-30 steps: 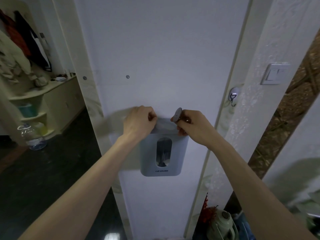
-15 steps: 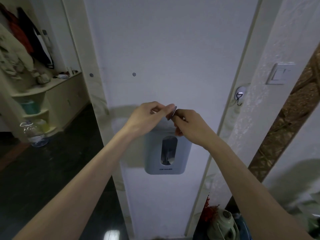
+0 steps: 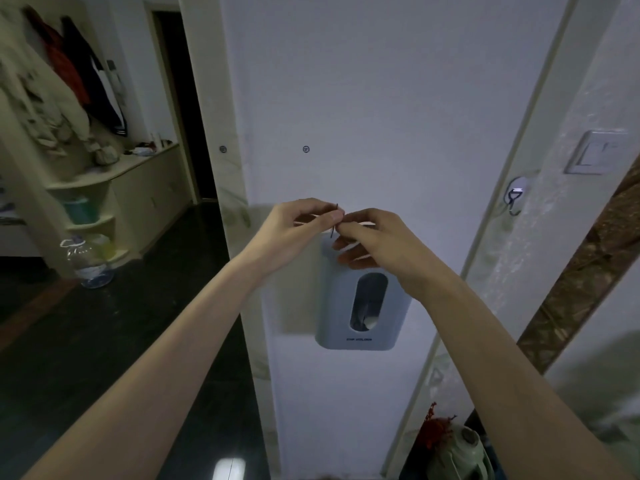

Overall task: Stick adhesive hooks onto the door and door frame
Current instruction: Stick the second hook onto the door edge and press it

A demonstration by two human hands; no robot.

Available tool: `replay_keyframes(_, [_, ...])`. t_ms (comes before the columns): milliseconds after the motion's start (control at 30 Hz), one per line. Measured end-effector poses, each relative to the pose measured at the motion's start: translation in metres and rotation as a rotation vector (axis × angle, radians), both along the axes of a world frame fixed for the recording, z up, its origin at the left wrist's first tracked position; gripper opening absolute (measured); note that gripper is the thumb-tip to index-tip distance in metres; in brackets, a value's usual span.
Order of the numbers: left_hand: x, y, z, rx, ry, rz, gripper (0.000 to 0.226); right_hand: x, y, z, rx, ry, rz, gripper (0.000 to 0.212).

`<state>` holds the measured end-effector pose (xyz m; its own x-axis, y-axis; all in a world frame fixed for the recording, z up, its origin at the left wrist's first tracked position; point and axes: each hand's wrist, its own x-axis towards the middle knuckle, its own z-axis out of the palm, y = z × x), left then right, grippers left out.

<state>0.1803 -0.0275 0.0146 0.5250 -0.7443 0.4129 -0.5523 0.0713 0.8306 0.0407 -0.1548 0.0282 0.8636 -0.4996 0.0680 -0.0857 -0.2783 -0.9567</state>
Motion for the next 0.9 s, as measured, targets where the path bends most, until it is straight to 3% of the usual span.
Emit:
replay_keyframes(300, [0.014, 0.031, 0.011, 0.080, -0.018, -0.102, 0.031, 0.017, 0.004, 0.006, 0.328, 0.020, 0.168, 0.024])
replay_keyframes(633, [0.026, 0.047, 0.021, 0.134, 0.003, -0.051, 0.036, 0.044, 0.003, 0.015, 0.667, 0.054, 0.394, 0.026])
replay_keyframes(900, [0.039, 0.051, 0.012, -0.006, 0.173, -0.004, 0.037, 0.067, 0.016, 0.005, 0.693, -0.045, 0.464, 0.022])
